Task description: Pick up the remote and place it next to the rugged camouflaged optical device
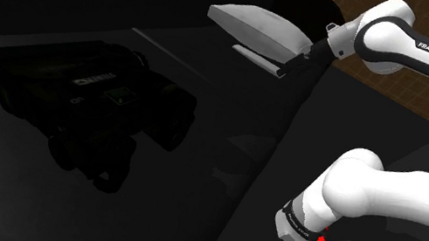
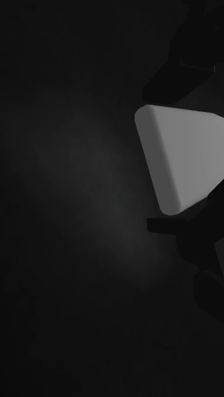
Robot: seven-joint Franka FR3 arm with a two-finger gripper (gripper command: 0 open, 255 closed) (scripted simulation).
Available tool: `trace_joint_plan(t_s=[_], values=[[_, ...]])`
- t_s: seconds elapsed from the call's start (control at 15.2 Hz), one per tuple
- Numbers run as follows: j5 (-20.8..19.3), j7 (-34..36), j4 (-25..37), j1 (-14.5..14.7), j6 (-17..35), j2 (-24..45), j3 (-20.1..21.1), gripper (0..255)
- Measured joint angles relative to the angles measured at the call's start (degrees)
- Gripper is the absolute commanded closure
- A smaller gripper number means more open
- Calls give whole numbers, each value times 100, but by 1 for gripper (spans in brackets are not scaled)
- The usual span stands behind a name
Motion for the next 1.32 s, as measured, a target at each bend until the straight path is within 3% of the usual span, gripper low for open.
trace_joint_plan(t_s=[0.59, 1.32], values=[[7, 10, 37, 7, -32, 5, 12, 255], [118, 130, 891, 122, -729, 147, 175, 255]])
